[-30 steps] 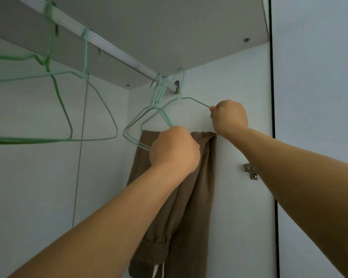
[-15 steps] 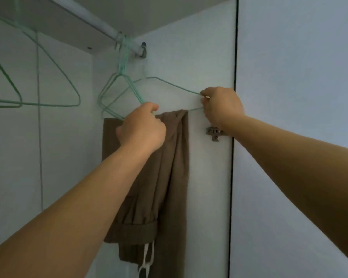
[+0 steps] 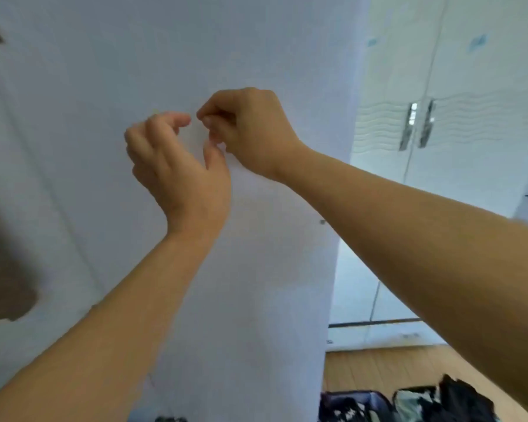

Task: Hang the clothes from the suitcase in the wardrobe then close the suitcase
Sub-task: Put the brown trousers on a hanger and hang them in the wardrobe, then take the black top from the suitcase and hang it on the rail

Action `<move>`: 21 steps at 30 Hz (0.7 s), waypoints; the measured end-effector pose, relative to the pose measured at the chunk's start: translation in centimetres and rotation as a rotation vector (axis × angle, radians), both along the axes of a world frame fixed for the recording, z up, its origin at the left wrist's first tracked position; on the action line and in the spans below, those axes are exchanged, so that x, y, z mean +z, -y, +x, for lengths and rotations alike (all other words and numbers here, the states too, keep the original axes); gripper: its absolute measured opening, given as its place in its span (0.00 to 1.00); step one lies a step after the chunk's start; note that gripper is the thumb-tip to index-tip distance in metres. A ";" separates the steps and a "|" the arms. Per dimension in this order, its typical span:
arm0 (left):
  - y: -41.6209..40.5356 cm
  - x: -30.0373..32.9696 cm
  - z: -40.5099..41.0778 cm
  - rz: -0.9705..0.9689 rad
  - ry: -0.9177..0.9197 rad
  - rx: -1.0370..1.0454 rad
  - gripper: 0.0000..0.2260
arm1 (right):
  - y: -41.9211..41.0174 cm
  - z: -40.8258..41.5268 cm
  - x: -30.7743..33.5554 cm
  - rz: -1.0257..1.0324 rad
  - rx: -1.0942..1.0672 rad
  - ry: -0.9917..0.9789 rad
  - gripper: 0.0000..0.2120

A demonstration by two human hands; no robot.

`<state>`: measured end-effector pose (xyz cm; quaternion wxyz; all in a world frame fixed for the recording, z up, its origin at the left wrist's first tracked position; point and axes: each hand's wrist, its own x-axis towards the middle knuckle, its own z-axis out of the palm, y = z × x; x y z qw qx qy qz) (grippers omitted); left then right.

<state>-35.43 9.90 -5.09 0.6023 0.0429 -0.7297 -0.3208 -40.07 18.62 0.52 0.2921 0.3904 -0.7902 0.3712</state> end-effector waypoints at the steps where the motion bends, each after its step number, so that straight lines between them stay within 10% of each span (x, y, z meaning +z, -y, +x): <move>1: -4.3 -1.9 -0.3 -0.019 0.024 -0.109 0.14 | -4.3 -0.1 -1.7 -0.015 -0.041 0.020 0.08; 8: -27.3 -14.1 -2.7 0.202 0.705 -0.652 0.06 | -29.2 -1.6 -15.0 0.046 -0.423 0.353 0.07; 14: -36.2 -30.0 -5.6 0.386 1.210 -0.765 0.07 | -44.0 -2.2 -32.0 0.250 -0.696 0.706 0.11; 21: -39.9 -51.6 -8.1 0.141 1.477 -0.690 0.06 | -53.6 0.0 -57.5 0.449 -0.929 1.055 0.11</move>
